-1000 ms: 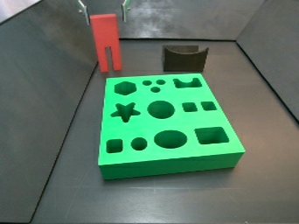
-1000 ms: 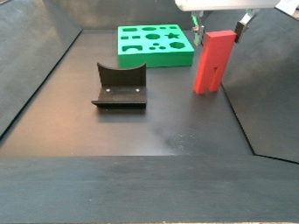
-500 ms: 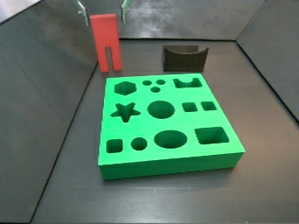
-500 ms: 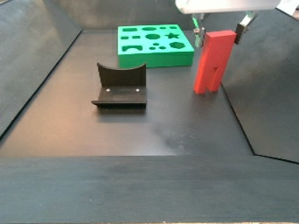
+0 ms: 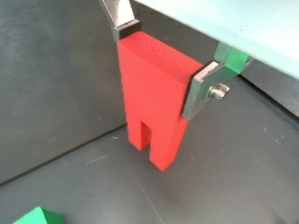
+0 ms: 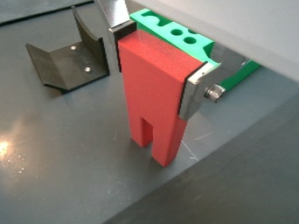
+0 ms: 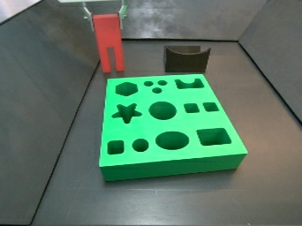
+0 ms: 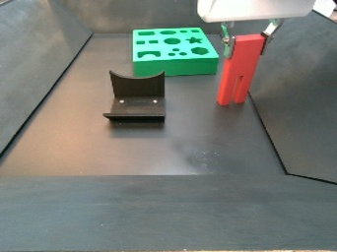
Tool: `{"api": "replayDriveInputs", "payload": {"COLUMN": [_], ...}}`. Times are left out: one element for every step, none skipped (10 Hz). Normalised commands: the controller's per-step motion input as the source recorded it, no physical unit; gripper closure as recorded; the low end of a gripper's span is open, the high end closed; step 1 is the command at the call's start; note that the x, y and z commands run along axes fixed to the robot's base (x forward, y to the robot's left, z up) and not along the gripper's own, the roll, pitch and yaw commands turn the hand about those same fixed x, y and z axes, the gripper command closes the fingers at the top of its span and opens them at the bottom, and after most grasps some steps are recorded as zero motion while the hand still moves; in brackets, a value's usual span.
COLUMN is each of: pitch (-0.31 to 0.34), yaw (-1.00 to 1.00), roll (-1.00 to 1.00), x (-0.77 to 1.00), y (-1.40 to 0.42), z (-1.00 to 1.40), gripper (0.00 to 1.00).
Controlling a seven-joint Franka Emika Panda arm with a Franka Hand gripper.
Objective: Pick up the double-square object. Move up. Move to above the board. Insert the double-square object.
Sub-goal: Pick up the double-square object.
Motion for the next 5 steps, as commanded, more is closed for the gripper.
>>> {"api": "replayDriveInputs", "payload": {"pitch": [0.000,0.000,0.000,0.000,0.000], "yaw": [0.00,0.00,0.00,0.00,0.00], "roll": [0.00,0.00,0.00,0.00,0.00], "x": [0.00,0.00,0.00,0.00,0.00], "y": [0.00,0.00,0.00,0.00,0.00], "z": [0.00,0.00,0.00,0.00,0.00], "gripper": [1.00,1.00,1.00,1.00,1.00]}}
